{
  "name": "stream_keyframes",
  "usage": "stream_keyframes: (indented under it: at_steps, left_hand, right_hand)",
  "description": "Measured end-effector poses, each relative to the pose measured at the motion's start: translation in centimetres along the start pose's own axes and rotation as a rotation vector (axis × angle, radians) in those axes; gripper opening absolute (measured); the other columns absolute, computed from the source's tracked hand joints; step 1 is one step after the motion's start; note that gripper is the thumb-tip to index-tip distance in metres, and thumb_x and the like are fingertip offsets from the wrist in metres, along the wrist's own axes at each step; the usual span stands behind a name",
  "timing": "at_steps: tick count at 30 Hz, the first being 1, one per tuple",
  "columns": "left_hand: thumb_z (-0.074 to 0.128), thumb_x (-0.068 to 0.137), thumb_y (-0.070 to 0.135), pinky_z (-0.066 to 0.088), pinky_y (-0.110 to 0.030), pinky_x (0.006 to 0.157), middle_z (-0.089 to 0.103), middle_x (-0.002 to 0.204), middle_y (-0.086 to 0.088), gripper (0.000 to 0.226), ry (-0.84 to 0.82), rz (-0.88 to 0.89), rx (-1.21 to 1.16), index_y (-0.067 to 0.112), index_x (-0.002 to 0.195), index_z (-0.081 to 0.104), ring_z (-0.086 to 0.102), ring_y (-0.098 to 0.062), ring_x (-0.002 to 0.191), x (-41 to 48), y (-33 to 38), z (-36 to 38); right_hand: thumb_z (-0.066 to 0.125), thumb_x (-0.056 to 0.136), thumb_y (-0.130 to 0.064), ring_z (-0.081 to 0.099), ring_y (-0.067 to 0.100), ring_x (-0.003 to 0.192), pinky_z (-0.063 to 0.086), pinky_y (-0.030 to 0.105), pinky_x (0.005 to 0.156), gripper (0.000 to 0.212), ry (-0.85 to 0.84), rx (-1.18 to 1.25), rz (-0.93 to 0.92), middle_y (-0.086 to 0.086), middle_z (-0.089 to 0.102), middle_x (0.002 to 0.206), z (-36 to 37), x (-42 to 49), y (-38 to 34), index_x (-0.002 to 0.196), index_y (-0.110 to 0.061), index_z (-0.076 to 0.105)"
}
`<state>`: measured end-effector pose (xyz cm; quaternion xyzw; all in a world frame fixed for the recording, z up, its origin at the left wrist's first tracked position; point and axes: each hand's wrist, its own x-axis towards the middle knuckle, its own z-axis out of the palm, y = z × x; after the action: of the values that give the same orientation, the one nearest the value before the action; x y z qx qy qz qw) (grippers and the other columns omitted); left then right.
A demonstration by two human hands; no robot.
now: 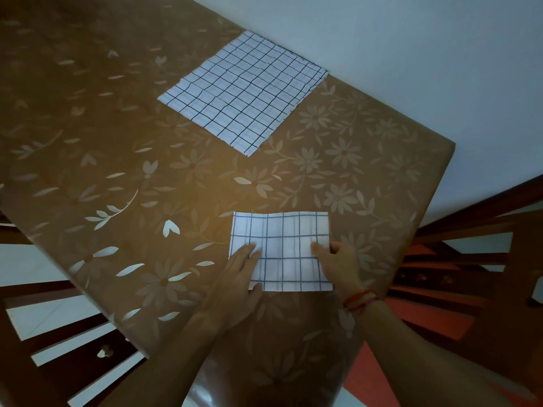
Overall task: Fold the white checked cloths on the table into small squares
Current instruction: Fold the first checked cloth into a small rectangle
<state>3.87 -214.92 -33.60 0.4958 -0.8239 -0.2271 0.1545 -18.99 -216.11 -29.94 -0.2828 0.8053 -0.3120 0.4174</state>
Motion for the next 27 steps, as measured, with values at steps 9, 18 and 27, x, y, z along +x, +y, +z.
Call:
stream_keyframes:
  at_steps: [9, 18, 27]
  left_hand:
    - [0.06, 0.083, 0.025, 0.03, -0.04, 0.114, 0.032, 0.152, -0.009, 0.073, -0.028, -0.014, -0.046, 0.007, 0.147, 0.031, 0.026, -0.021, 0.142, -1.2, 1.6, 0.4]
    - [0.048, 0.095, 0.036, 0.025, -0.042, 0.116, 0.024, 0.156, -0.007, 0.063, -0.083, -0.139, -0.07, 0.009, 0.148, 0.029, 0.019, -0.021, 0.144, -2.5, 0.5, 0.8]
    - [0.053, 0.094, 0.033, 0.017, -0.033, 0.118, 0.019, 0.152, 0.01, 0.057, -0.111, -0.056, -0.133, 0.016, 0.146, 0.036, 0.009, -0.005, 0.141, -4.5, -0.3, 0.5]
  right_hand:
    - [0.068, 0.088, -0.01, 0.066, 0.022, 0.083, 0.058, 0.046, 0.076, 0.009, -0.029, 0.505, 0.308, 0.004, 0.068, 0.088, 2.0, -3.1, 1.0, 0.083, -0.016, 0.064]
    - [0.067, 0.079, 0.003, 0.072, 0.027, 0.075, 0.054, 0.032, 0.06, 0.018, -0.399, 0.385, 0.193, 0.019, 0.072, 0.089, 1.8, -5.8, 2.1, 0.097, 0.003, 0.064]
    - [0.078, 0.075, -0.013, 0.067, 0.001, 0.087, 0.055, 0.022, 0.076, 0.037, -0.129, -0.07, -0.259, -0.014, 0.072, 0.092, -1.2, -4.9, 5.3, 0.101, -0.036, 0.065]
